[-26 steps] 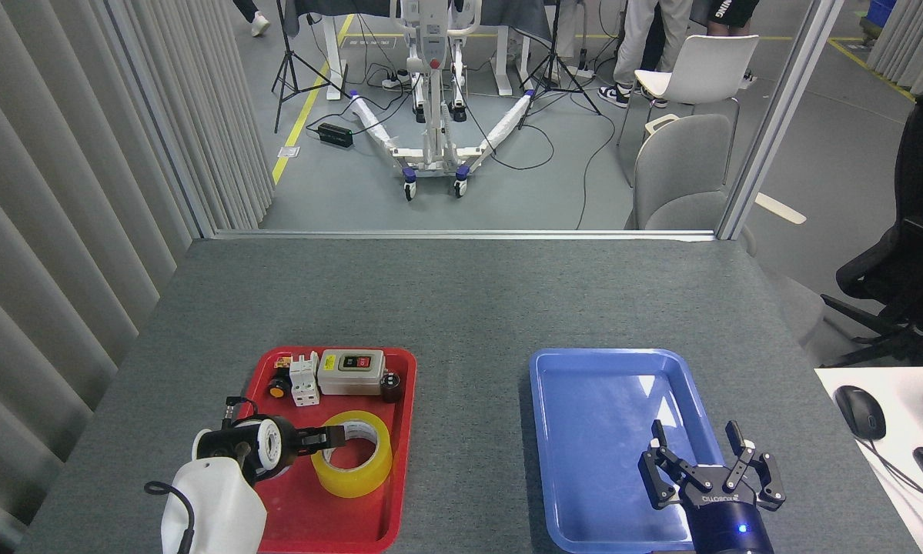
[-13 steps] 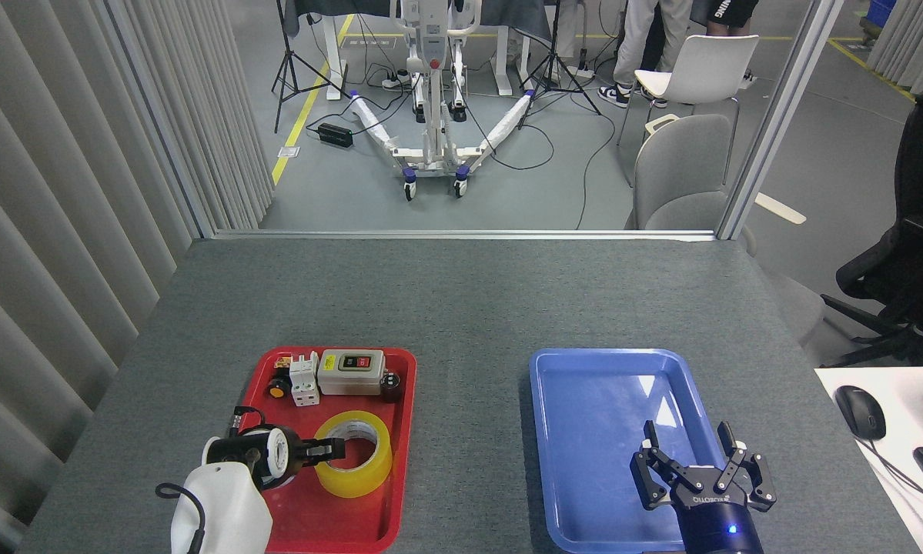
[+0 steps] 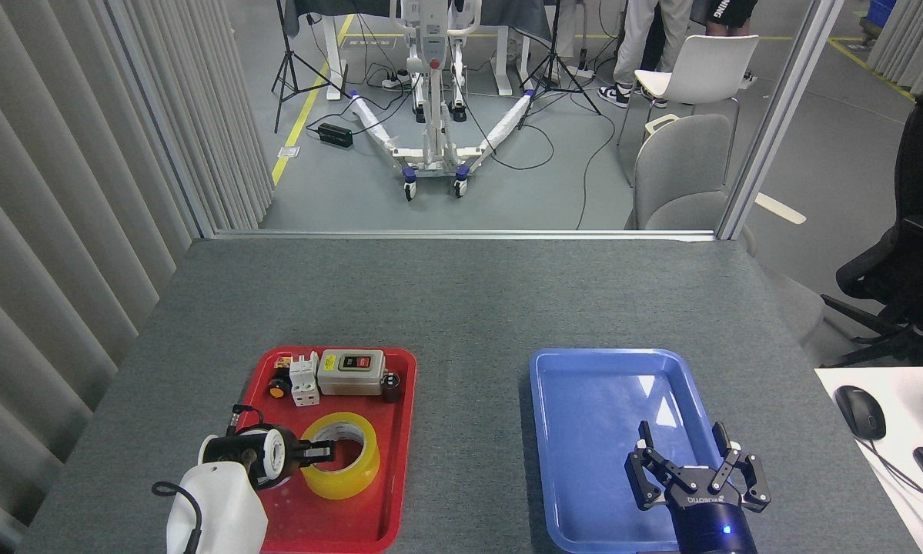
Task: Place and move tape with both arms
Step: 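Lower the left gripper and close it on the yellow tape roll's rim, then lift the tape roll with the left gripper toward the blue tray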
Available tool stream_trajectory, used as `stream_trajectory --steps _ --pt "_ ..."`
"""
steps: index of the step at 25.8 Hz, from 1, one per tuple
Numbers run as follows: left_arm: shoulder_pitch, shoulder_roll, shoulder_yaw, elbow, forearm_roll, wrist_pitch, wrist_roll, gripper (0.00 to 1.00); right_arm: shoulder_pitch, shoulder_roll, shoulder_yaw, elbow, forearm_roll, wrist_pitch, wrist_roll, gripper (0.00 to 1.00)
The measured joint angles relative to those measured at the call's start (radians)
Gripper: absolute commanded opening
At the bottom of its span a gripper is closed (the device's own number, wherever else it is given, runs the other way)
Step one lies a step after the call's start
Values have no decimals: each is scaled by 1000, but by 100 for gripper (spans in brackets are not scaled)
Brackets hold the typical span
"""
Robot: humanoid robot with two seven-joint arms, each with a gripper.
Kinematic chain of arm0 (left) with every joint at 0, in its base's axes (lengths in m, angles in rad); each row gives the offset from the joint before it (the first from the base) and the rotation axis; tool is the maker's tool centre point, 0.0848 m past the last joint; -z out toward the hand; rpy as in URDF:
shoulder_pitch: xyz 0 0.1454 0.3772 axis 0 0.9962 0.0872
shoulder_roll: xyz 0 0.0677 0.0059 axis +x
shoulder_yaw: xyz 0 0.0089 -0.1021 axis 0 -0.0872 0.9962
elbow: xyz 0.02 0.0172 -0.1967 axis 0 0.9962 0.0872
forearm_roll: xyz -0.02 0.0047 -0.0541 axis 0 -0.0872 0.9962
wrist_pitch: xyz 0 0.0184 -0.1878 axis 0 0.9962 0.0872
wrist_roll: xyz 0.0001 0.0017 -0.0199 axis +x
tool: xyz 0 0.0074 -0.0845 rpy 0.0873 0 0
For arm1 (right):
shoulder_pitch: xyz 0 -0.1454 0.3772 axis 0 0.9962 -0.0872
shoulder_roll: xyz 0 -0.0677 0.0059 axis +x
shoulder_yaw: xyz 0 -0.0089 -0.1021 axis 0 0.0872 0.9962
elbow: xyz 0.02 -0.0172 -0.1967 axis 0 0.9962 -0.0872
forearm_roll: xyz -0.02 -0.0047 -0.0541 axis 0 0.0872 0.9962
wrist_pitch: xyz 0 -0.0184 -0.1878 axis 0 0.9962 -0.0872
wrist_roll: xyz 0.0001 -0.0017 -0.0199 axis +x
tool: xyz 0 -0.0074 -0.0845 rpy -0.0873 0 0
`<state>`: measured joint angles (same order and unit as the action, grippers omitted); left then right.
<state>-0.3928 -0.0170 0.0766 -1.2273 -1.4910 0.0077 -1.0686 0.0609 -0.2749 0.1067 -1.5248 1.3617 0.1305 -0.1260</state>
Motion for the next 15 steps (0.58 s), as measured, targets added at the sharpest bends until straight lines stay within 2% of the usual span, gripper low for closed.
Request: stream_trajectory --steps 8,12,15 --pt "2 6 4 -5 1 -51 -9 1 0 3 -1 0 20 4 2 100" --pt "6 -3 23 -18 19 -71 -7 0 0 1 -1 1 28 6 1 100" --pt "14 -21 60 -38 82 -63 24 0 -1 -2 -1 1 32 6 1 100"
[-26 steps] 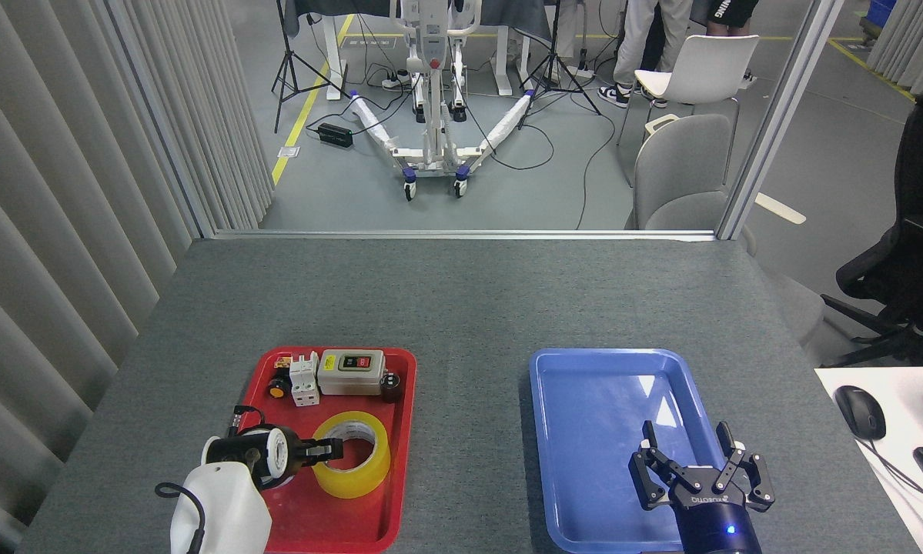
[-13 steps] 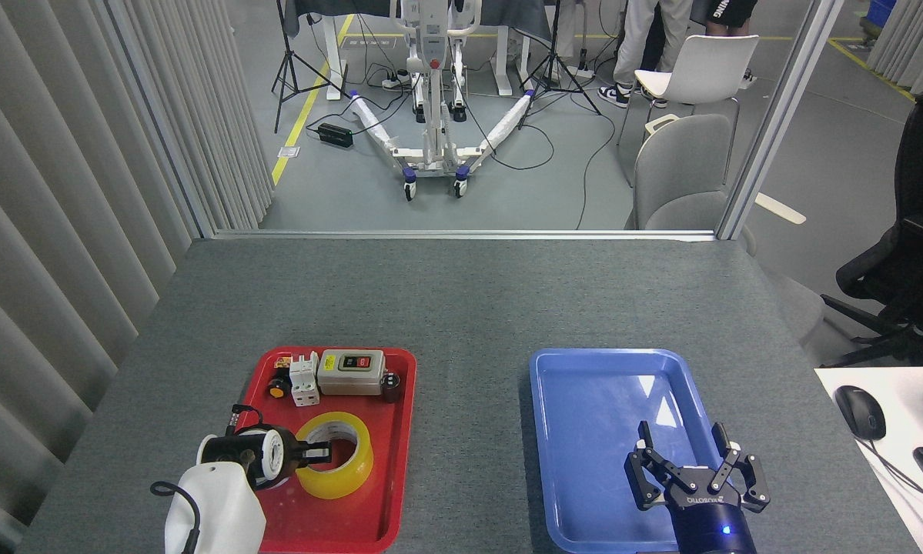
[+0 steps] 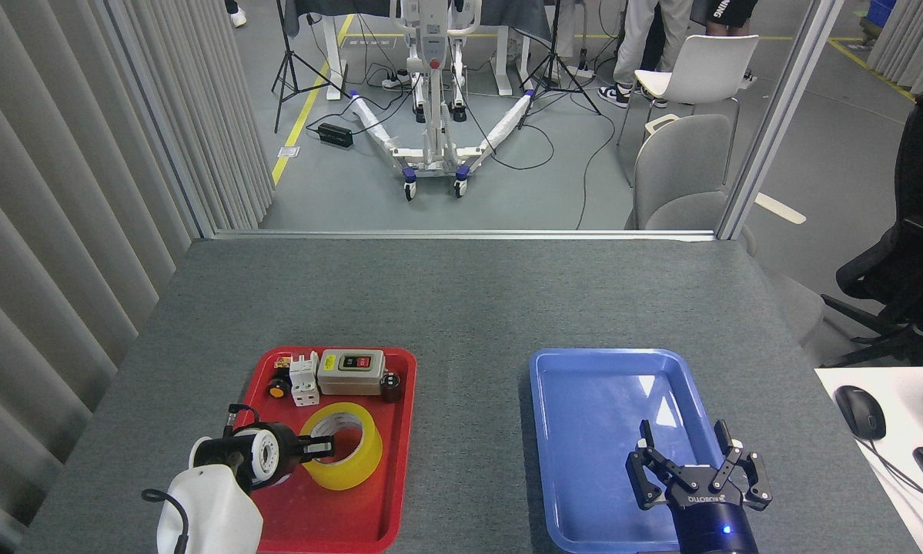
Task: Place and move tape with both arms
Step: 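Lift the tape roll with the left gripper toward the blue tray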
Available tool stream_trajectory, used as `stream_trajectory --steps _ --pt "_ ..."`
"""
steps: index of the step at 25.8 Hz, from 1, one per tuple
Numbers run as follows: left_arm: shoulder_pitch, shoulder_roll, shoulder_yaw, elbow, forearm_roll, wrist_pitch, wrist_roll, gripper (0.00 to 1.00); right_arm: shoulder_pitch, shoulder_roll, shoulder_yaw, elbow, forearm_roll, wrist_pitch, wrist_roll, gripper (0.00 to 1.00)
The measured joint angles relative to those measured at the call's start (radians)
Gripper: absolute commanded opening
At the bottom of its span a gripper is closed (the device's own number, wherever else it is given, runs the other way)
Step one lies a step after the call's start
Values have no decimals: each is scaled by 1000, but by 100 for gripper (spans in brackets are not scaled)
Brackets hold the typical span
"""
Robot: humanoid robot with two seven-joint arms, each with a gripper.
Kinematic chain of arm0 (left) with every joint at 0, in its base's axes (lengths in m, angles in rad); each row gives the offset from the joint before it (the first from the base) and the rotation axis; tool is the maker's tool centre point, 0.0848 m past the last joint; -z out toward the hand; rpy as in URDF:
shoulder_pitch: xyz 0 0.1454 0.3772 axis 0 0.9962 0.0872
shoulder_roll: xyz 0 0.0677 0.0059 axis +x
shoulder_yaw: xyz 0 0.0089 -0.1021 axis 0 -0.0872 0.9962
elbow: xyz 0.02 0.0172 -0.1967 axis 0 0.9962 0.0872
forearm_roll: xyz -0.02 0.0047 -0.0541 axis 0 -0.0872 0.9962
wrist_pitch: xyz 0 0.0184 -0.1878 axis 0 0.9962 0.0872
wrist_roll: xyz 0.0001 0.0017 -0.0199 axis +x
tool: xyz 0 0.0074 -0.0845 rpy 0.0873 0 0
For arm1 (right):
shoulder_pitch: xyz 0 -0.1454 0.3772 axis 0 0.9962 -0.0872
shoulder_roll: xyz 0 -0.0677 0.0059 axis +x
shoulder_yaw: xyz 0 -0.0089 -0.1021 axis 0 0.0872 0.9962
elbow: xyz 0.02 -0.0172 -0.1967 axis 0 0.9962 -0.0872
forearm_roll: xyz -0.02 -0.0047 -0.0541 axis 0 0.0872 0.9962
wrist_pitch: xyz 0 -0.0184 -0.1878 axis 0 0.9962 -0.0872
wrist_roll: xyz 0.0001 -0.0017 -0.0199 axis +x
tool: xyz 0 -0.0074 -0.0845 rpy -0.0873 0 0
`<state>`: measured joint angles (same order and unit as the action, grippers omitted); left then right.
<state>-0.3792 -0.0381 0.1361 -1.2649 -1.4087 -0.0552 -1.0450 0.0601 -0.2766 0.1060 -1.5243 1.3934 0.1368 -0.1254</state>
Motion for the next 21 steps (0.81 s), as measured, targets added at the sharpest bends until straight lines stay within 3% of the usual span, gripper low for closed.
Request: stream_trajectory --steps 7,12,18,21 --pt "45 -50 83 -81 381 105 47 0 -6 -6 0 -2 2 -8 2 100" --pt "95 -76 106 -174 711 138 -11 0 -8 -10 -1 -2 3 -9 4 100" --pt "163 -82 64 -243 1075 142 -55 0 -6 -22 7 -16 0 -21 2 100" --pt "191 -84 10 -264 1158 150 -82 0 -4 -75 46 -48 -19 -41 -27 100"
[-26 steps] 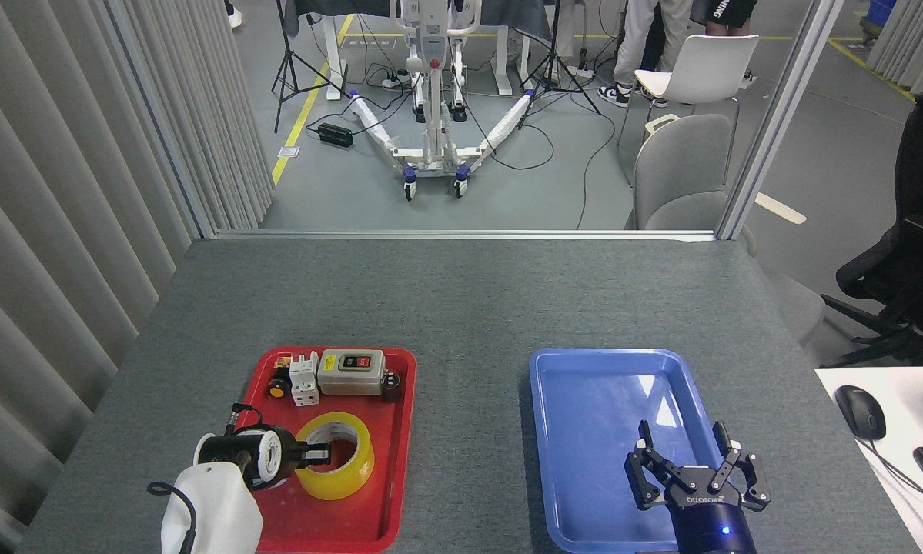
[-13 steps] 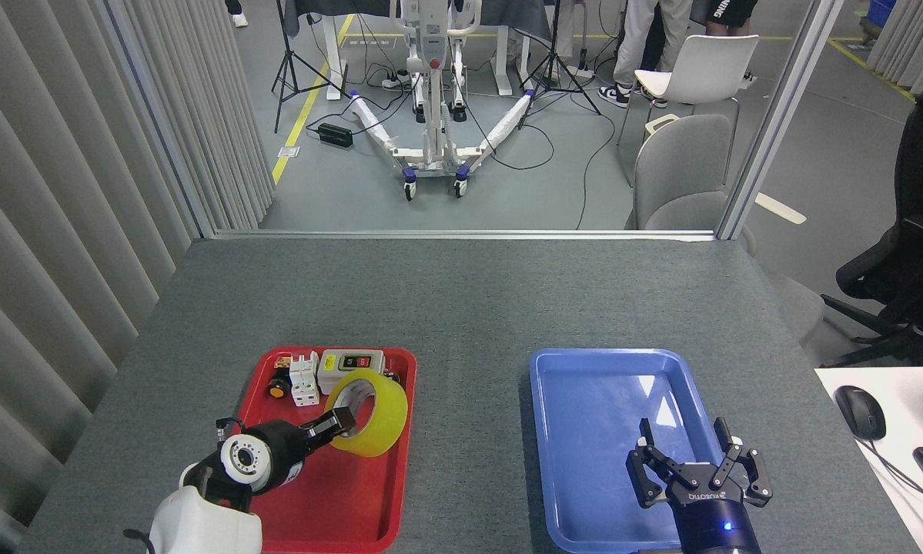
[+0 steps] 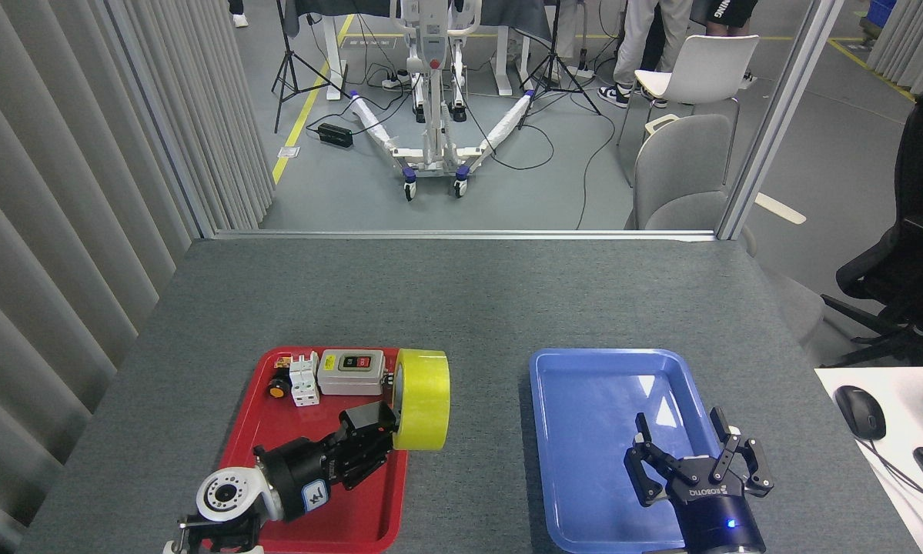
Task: Place and move tape with both arms
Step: 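Lift the tape roll with the left gripper toward the blue tray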
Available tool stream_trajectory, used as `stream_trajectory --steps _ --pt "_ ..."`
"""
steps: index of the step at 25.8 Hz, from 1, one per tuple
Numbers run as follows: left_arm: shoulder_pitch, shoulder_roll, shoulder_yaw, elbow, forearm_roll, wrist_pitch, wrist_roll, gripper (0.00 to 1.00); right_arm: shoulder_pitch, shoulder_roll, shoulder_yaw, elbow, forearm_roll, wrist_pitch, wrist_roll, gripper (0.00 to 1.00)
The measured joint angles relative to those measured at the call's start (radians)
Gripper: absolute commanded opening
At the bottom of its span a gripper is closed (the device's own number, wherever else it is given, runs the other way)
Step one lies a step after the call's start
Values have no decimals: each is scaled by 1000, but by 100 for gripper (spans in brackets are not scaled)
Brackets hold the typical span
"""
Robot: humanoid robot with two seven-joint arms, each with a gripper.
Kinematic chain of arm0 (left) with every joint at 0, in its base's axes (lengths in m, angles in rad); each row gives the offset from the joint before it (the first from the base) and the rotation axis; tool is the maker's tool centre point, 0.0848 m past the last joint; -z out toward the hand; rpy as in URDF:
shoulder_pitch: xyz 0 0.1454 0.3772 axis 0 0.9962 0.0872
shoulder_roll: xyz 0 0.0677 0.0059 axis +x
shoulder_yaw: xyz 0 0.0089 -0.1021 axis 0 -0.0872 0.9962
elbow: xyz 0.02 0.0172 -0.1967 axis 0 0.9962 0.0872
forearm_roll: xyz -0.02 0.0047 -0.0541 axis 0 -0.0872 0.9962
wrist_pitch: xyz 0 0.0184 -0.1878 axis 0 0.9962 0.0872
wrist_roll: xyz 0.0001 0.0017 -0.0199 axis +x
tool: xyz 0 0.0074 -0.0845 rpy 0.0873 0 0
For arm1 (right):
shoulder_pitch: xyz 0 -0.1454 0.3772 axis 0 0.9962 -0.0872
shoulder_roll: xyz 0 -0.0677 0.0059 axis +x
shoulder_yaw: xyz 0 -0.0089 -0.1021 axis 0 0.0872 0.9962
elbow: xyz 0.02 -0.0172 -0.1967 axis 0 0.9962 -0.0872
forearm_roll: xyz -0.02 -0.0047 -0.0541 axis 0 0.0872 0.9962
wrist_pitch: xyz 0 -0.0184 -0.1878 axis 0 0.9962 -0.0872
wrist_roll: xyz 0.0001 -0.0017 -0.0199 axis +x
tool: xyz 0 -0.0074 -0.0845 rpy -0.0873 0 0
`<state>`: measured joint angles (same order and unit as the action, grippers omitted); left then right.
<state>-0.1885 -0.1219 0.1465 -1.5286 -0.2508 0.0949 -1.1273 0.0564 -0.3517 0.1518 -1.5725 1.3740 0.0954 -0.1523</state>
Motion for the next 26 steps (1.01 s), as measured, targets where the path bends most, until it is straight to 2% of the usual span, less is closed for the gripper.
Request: stream_trajectory --steps 2,6,8,13,16,20,23,26 --pt "17 -1 -33 -7 35 3 -12 0 0 -71 56 -30 -39 -13 -38 100" --pt "47 -1 -83 -12 66 2 -23 0 -24 -257 202 -93 -173 -54 -108 100" --pt "59 -1 -101 -13 77 -2 -26 0 -47 -333 269 -110 -229 -95 -137 100" --pt "74 0 -113 -16 123 -8 -70 0 -103 -476 381 -123 -294 -252 -205 100" --pt "85 1 -107 -22 171 -14 -126 0 -129 -516 430 -124 -320 -327 -217 100" --pt "102 3 -87 -39 230 -53 -216 0 -200 -523 516 -122 -362 -376 -220 100" --pt "111 4 -78 -45 246 -74 -255 0 -254 -513 560 -119 -459 -442 -208 99" --pt "115 6 -70 -47 252 -82 -272 0 -282 -503 567 -120 -578 -533 -109 100"
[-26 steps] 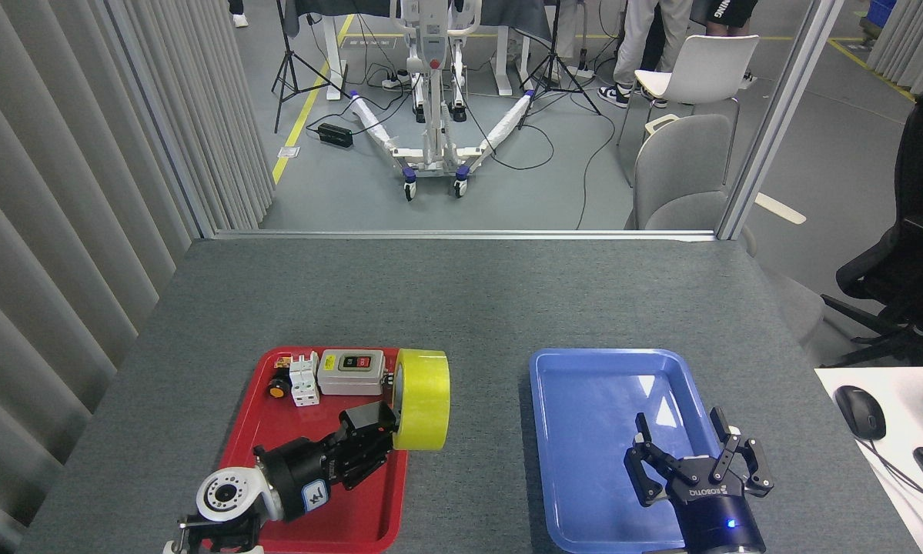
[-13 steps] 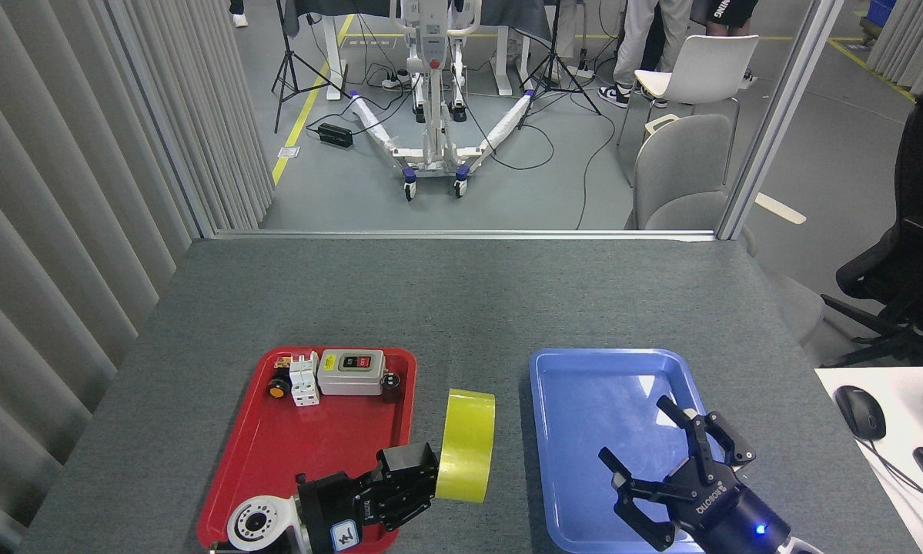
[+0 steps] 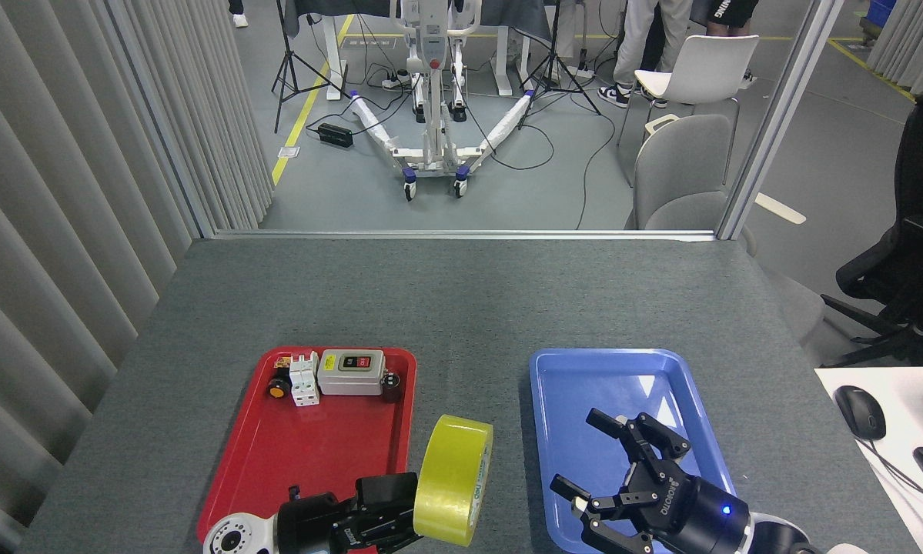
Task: Place and move tape with both arms
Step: 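Reach the right gripper toward the tape roll held by the left gripper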
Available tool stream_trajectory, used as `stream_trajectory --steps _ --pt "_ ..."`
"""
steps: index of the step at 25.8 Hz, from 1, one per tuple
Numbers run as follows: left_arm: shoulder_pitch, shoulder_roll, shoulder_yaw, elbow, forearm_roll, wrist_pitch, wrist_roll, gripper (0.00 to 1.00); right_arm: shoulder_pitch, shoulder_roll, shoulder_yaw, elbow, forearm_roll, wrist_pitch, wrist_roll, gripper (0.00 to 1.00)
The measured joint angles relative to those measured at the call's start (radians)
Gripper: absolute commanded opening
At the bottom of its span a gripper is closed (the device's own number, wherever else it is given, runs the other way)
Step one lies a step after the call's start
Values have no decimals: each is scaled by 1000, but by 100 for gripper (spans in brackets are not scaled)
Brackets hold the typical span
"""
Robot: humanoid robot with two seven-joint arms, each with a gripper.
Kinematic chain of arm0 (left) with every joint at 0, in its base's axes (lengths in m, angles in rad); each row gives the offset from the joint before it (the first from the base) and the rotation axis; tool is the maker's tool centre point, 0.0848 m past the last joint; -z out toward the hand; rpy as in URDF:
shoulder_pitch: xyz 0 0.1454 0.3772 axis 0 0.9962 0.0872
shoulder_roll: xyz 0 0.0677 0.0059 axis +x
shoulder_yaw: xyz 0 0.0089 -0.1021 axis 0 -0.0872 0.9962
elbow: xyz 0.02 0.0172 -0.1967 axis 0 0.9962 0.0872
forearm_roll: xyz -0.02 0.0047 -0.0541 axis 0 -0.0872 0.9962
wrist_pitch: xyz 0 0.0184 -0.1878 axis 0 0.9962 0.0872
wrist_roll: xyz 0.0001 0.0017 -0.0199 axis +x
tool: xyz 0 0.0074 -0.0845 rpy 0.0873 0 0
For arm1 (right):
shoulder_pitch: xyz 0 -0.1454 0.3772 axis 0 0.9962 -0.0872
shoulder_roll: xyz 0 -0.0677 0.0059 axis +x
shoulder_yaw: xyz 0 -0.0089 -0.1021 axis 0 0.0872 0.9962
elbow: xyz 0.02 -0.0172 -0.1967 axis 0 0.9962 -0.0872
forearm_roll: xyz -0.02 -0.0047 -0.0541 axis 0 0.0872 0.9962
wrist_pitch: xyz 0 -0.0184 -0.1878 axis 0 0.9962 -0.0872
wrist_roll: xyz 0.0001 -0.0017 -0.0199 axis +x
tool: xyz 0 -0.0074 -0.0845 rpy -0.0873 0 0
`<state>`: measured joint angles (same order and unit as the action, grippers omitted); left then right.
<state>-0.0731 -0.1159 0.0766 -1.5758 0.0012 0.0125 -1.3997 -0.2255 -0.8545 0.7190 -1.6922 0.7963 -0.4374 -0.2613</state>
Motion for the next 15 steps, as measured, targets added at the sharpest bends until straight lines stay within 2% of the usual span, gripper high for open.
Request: stream_trajectory --steps 2,6,10,12,15 --pt "5 1 5 0 2 -3 -10 0 -4 4 -14 -2 -75 -64 88 100" --pt "12 3 9 -1 7 -14 -20 0 -1 36 -81 -1 -174 -155 268 100" --pt "15 4 12 -1 8 -21 -23 0 2 150 -191 4 -256 -224 488 100" --pt "16 4 16 0 8 -22 -24 0 4 211 -228 8 -271 -240 575 100" --pt "16 4 21 0 8 -23 -24 0 7 272 -250 13 -273 -244 641 99"
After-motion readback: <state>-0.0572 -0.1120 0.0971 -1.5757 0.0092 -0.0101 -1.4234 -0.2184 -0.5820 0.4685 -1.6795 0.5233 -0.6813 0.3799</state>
